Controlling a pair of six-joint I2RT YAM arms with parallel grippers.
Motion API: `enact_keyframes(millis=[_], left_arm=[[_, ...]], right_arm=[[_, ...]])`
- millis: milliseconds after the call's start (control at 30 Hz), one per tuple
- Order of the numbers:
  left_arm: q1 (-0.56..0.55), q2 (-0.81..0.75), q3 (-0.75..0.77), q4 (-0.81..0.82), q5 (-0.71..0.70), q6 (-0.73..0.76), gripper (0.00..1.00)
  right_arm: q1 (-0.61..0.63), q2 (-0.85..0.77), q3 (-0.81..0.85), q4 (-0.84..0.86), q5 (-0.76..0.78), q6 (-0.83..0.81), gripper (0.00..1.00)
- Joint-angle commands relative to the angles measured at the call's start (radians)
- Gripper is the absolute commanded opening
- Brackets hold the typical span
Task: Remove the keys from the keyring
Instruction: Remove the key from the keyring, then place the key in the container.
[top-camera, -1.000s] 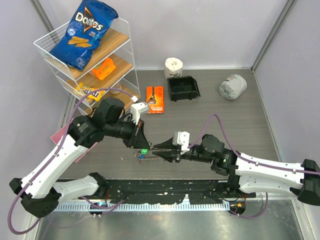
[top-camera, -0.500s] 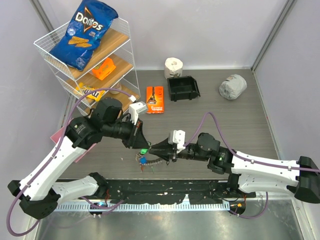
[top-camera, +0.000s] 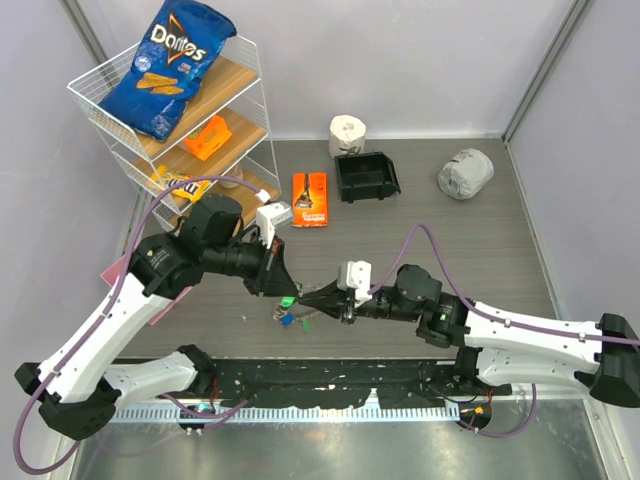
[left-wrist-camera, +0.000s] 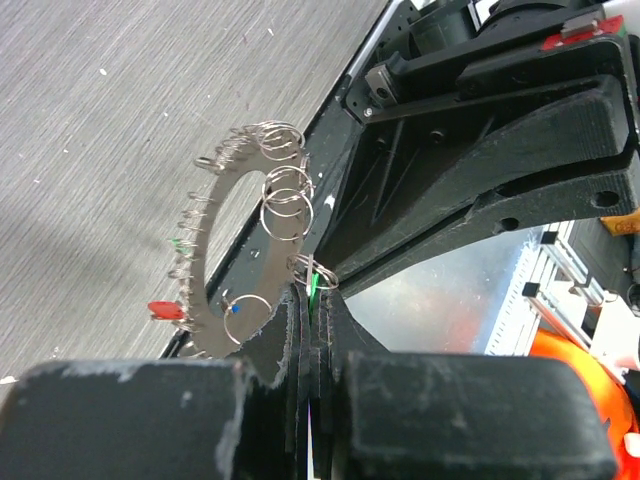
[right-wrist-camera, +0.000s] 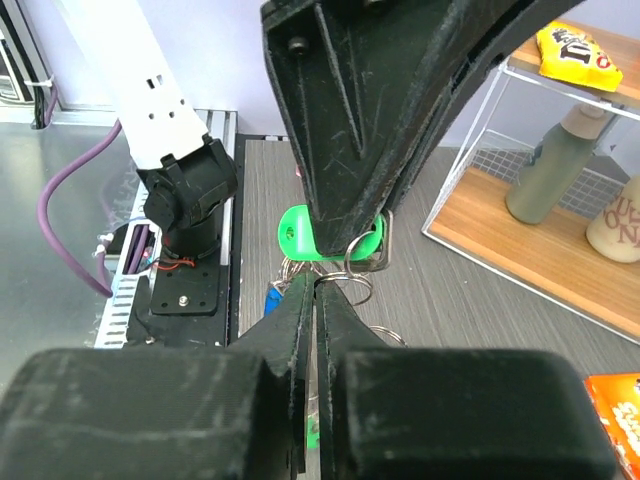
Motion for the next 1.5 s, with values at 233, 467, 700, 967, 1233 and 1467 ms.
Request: enact_keyframes(millis=[233, 467, 700, 967, 1233, 1467], left_arm=[[0.041, 0.062, -0.081, 0.125, 0.134, -0.013, 0.0], [0.041, 0.097, -0.119, 0.132, 0.173, -0.004, 0.0], [0.096, 0.117, -0.101, 0.109, -0.023, 0.045, 0.0], [0.161, 0.241, -0.083, 0.302, -0.272, 0.036, 0.0], [0.188, 0.468, -0.011, 0.567, -0.283, -0.013, 0.0], [0.193, 0.758, 0.211, 0.815, -0.231, -0.109, 0.0]], right_arm=[[0.015, -0.147, -0.039, 0.079, -0.158, -0.137, 0.05], [0.021, -0.209, -0.086, 0.087, -0.11, -0.18, 0.05], [0.021, -0.291, -0.097, -0.014, 0.109, -0.123, 0.05], [0.021, -0.436, -0.102, -0.244, 0.554, -0.021, 0.05], [0.014, -0.543, -0.068, -0.52, 0.953, 0.041, 0.05], [0.0, -0.578, -0.037, -0.612, 1.074, 0.052, 0.05]])
